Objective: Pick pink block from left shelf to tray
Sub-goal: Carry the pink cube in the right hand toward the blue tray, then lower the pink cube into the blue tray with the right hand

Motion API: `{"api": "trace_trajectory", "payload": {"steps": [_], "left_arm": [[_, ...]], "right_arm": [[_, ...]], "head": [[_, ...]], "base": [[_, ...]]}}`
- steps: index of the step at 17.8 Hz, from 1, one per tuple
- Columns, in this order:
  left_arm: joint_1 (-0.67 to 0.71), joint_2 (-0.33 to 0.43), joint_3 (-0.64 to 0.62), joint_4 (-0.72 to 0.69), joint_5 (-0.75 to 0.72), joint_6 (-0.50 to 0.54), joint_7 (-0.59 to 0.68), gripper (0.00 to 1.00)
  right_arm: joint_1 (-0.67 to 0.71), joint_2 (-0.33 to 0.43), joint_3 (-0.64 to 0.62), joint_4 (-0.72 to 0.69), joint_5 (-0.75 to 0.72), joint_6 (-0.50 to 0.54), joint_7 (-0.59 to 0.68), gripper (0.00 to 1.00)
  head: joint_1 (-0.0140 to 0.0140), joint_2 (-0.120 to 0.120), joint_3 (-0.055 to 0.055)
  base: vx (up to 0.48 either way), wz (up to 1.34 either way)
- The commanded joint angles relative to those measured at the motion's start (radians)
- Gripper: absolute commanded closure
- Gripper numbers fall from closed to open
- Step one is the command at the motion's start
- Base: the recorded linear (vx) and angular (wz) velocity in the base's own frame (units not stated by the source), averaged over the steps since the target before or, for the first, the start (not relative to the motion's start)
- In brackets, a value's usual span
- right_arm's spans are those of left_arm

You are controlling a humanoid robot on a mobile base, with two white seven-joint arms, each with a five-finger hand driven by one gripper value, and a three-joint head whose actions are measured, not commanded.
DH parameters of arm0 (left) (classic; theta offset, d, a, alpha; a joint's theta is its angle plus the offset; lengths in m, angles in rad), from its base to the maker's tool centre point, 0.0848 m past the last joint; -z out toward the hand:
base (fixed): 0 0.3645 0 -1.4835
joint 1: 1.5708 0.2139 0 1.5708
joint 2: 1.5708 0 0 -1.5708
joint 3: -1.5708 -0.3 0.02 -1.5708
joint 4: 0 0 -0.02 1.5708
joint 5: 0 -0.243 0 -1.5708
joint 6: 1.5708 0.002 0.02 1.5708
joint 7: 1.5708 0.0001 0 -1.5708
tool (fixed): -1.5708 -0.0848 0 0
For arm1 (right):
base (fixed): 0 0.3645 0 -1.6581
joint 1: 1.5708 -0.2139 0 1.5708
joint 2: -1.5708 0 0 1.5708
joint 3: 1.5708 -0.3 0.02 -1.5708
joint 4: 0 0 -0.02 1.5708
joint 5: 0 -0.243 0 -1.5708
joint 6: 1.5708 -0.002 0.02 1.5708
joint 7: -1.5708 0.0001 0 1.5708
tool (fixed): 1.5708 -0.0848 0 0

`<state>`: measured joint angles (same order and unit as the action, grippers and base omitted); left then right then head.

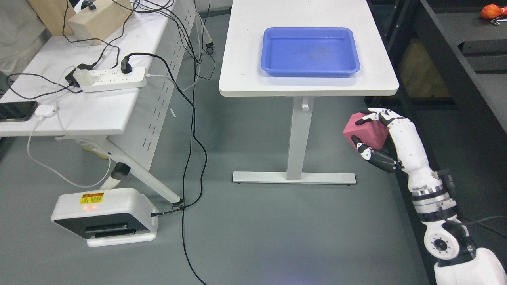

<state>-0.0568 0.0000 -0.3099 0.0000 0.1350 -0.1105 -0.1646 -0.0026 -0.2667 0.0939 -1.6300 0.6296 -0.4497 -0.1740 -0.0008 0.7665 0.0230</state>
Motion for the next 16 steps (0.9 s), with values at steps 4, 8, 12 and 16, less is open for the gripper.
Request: {"api": "trace_trajectory", "payload": {"steps": [4, 8, 12, 16], "left_arm": [[0.000, 0.017, 0.000, -0.017, 0.000, 0.002, 0.000, 0.00], [0.000, 0.017, 0.000, -0.017, 0.000, 0.003, 0.000, 0.00], [0.000, 0.017, 0.000, -0.017, 0.000, 0.002, 0.000, 0.00], [0.000, 0.017, 0.000, -0.017, 0.000, 0.003, 0.000, 0.00]], "right_arm": [[-0.028, -0.019, 0.007, -0.002, 0.139, 0.005, 0.001, 0.93], [-0.033, -0.016, 0.032, -0.002, 0.140, 0.003, 0.001, 0.93], [-0.033, -0.016, 0.056, -0.002, 0.150, 0.003, 0.002, 0.93], [-0.033, -0.006, 0.060, -0.002, 0.177, 0.003, 0.002, 0.93]], "head": [[0.0000, 0.000, 0.000], [0.0000, 0.000, 0.000], [0.0000, 0.000, 0.000], [0.0000, 0.000, 0.000]], "base": [[0.306, -0.01], [0.301, 0.02], [0.281, 0.07], [0.258, 0.02]]}}
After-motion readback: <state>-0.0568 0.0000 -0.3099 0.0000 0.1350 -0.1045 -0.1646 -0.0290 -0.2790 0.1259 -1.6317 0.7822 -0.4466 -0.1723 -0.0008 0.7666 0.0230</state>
